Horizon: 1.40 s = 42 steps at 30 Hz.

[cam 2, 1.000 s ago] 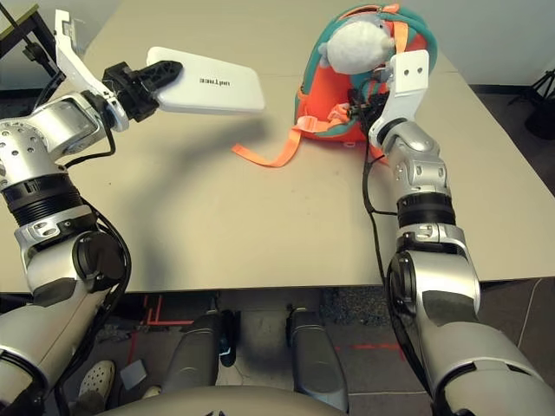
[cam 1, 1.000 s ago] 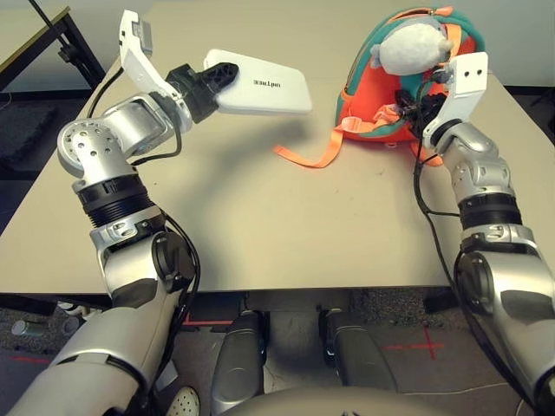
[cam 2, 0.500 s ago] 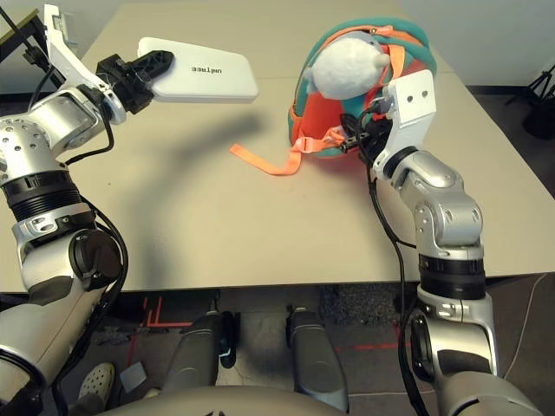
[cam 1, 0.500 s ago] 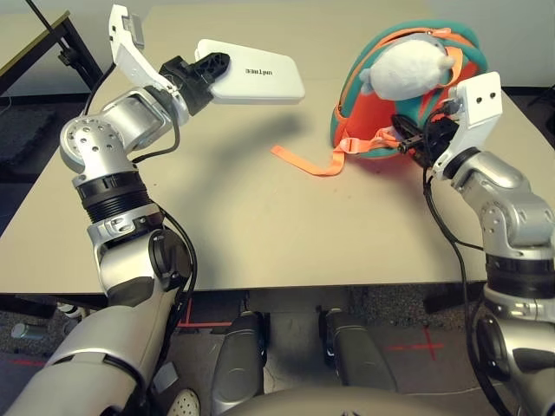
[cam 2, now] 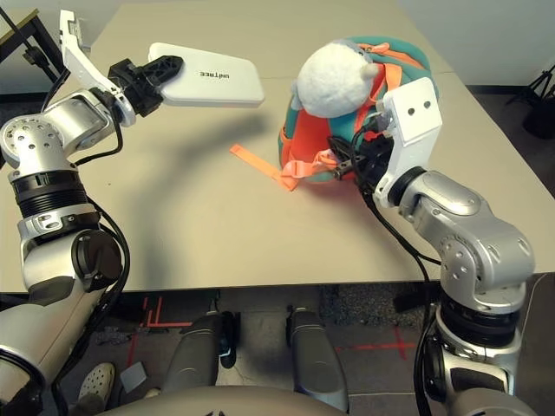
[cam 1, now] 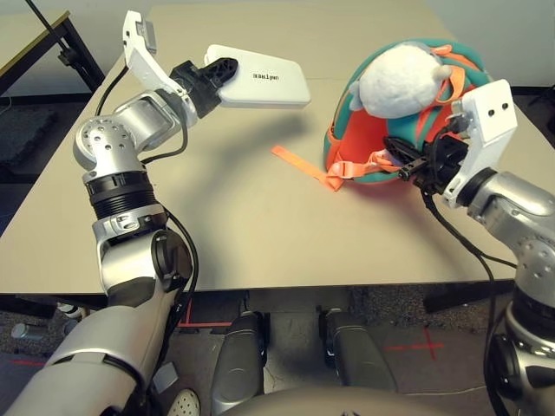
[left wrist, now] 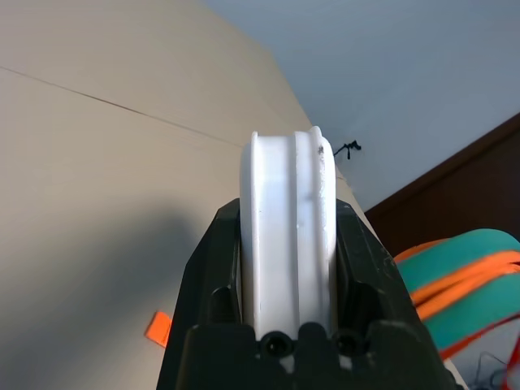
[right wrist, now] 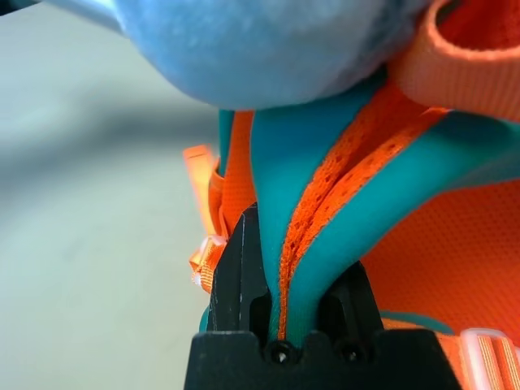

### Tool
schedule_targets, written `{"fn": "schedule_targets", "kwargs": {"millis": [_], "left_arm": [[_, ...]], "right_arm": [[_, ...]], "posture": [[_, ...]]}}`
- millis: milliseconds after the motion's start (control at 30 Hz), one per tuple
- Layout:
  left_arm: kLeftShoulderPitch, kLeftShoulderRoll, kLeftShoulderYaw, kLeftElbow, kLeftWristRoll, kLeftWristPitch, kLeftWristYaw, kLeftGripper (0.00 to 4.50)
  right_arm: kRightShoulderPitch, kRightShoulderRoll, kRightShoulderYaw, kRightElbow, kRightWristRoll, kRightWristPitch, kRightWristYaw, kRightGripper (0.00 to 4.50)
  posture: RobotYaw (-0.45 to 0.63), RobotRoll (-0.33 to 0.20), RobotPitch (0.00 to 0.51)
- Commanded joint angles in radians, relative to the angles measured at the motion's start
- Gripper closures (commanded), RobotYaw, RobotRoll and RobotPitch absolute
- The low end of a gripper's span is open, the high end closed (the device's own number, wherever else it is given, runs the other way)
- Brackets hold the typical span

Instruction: Put the pencil case into the backpack and zip it.

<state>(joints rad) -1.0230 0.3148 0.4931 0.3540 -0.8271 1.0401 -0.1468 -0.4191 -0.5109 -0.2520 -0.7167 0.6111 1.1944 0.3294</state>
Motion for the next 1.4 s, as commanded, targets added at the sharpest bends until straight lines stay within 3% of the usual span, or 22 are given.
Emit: {"fn": "schedule_targets", "kwargs": {"millis": [33, 233, 500, 967, 1400], "left_arm": [[-0.032, -0.001, -0.009, 0.011, -0.002, -0.020, -0.025, 3.21], [-0.037, -0.003, -0.035, 0.024, 0.010, -0.049, -0.051, 3.21], [-0.032, 0.029, -0.095, -0.042, 0.015, -0.118, -0.182, 3.22], [-0.053, 0.213, -0.215, -0.089, 0.030, -0.217, -0.594, 3.22], [-0.084, 0.206, -0.278, -0.019, 0.054, -0.212, -0.746, 3.22]], "right_arm": [[0.011, 0.015, 0.015, -0.071, 0.049, 0.013, -0.001, 4.31], [0.143, 0.021, 0.146, 0.000, -0.071, -0.149, -0.008, 4.31], [0.126, 0.036, 0.220, 0.153, -0.187, -0.325, -0.003, 4.31], [0.127, 0.041, 0.263, 0.258, -0.252, -0.427, 0.034, 4.31], [0.116, 0.047, 0.285, 0.297, -0.272, -0.455, 0.052, 4.31]], "posture": [[-0.22, 0.000, 0.131], [-0.22, 0.000, 0.129], [-0.20, 0.000, 0.129], [-0.19, 0.000, 0.135], [-0.19, 0.000, 0.135]]}}
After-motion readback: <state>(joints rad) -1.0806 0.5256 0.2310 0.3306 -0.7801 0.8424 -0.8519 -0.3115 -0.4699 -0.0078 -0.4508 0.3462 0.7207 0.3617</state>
